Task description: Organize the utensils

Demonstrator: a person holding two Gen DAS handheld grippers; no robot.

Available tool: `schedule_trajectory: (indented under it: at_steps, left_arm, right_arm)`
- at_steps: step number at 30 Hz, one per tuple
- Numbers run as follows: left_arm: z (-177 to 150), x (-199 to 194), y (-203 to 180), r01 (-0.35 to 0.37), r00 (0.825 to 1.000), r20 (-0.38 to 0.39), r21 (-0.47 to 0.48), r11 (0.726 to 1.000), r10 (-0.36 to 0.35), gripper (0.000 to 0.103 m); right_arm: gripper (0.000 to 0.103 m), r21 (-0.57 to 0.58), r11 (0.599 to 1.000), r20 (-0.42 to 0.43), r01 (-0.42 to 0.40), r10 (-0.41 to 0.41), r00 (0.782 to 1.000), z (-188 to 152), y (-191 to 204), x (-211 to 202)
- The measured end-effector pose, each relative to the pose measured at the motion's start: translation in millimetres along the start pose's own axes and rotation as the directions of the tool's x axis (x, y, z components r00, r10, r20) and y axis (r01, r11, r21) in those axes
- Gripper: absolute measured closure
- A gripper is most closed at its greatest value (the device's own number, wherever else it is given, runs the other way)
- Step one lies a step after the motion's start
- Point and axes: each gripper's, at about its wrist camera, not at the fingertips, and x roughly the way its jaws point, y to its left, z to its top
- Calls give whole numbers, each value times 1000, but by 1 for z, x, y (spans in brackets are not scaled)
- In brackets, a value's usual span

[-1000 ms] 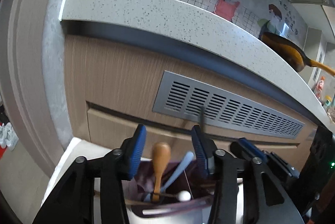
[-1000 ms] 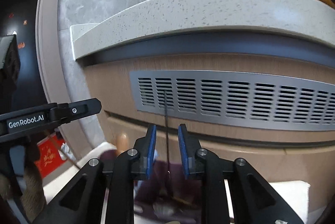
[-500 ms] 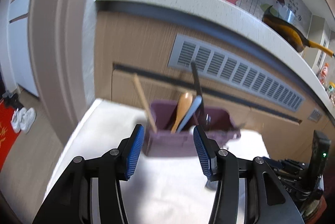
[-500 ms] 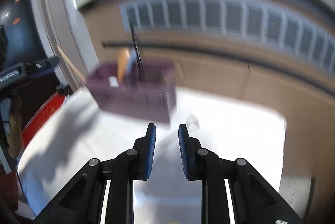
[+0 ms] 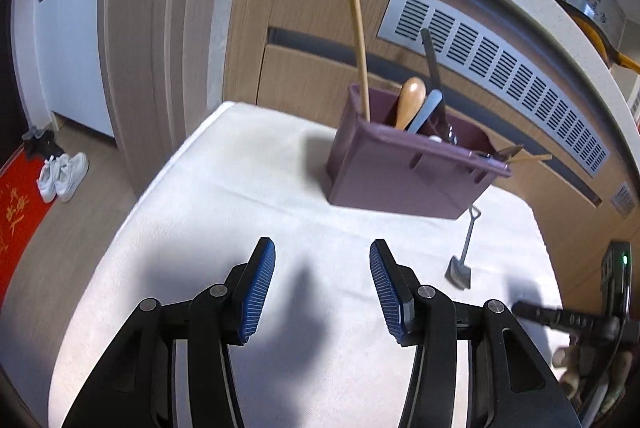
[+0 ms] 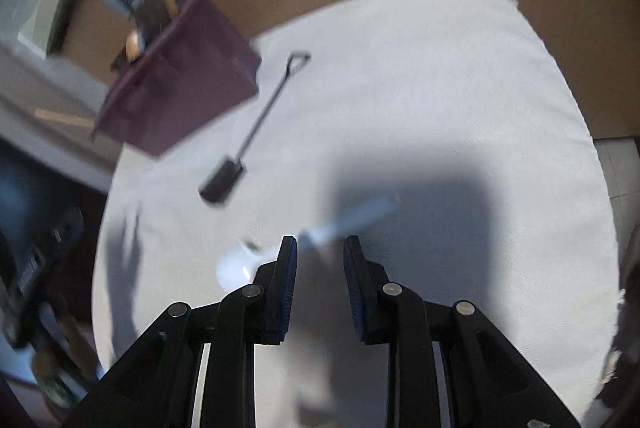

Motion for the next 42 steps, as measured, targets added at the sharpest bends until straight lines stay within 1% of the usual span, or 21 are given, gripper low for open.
schedule_trajectory:
  at_steps: [2, 4, 7, 9, 10, 12, 14, 15, 16, 17, 20, 22, 24, 27, 28, 29, 31, 33, 37, 40, 42]
  left_arm:
    - [-2, 5, -1, 0, 1000, -15, 3, 1000, 0, 53]
    - [-4, 10, -5, 5, 1000, -31, 10, 1000, -4, 53]
    - [-6, 18, -14, 14, 998, -58, 28, 1000, -13, 53]
    - [-9, 25, -23, 33, 996, -84, 46, 998, -29, 53]
    - [-9, 29, -28, 43, 995, -96, 57, 997, -37, 53]
    - [-12, 37, -42, 56, 992, -117, 96, 994, -45, 53]
    - [-15, 44, -57, 63, 990, -134, 144, 988, -43, 53]
    - [-17, 48, -66, 71, 989, -144, 173, 982, -46, 53]
    - [-21, 53, -78, 92, 986, -157, 208, 974, -60, 53]
    - [-22, 55, -85, 107, 984, -165, 224, 969, -71, 53]
    - [-25, 66, -116, 164, 976, -188, 291, 943, -111, 53]
    - [-24, 75, -134, 181, 972, -204, 325, 928, -118, 53]
    - [-23, 86, -147, 182, 969, -221, 341, 922, -110, 53]
    - [-22, 102, -159, 187, 960, -266, 356, 916, -92, 53]
    - [-24, 108, -165, 184, 956, -282, 371, 910, -78, 54]
    - [-26, 112, -168, 173, 957, -285, 385, 907, -61, 59]
    - [-30, 116, -171, 135, 963, -270, 417, 899, -19, 68]
    - [-30, 115, -171, 132, 965, -263, 415, 900, -21, 69]
    - [-29, 105, -155, 137, 965, -261, 370, 919, -39, 70]
    - [-36, 87, -130, 158, 954, -293, 331, 930, -58, 69]
    - [-46, 70, -111, 127, 956, -293, 333, 934, -26, 71]
  right_arm:
    - [75, 16, 1000, 6, 4, -4, 1000, 6, 6, 8]
    - [75, 8, 999, 47, 36, -36, 998, 12, 16, 14]
    - [74, -101, 986, 98, 130, -121, 988, 17, 38, 23]
    - [73, -215, 954, 127, 209, -185, 974, 13, 53, 28]
    - [73, -276, 930, 140, 242, -211, 968, 9, 60, 30]
    - [75, -390, 879, 166, 276, -228, 959, 1, 67, 31]
    - [83, -438, 857, 169, 272, -219, 961, -1, 64, 28]
    - [90, -455, 851, 161, 261, -210, 964, -2, 58, 23]
    - [96, -461, 850, 154, 254, -205, 966, -2, 52, 20]
    - [97, -463, 850, 149, 252, -205, 967, -1, 47, 17]
    - [96, -457, 848, 157, 270, -222, 962, 7, 25, 7]
    - [96, -429, 862, 162, 268, -219, 962, 16, 10, 2]
    - [96, -389, 894, 163, 224, -173, 971, 28, -3, -6]
    - [96, -349, 919, 195, 185, -121, 973, 33, -16, -26]
    - [96, -338, 925, 208, 172, -105, 972, 37, -19, -32]
    - [96, -326, 931, 222, 165, -94, 970, 41, -22, -36]
    - [96, -315, 936, 240, 160, -84, 967, 44, -24, -41]
    - [96, -316, 936, 249, 157, -78, 965, 47, -22, -42]
    - [96, -337, 927, 261, 163, -75, 962, 44, -14, -38]
    - [96, -359, 922, 245, 145, -57, 968, 40, -3, -34]
    - [96, -378, 915, 232, 138, -51, 971, 35, 5, -30]
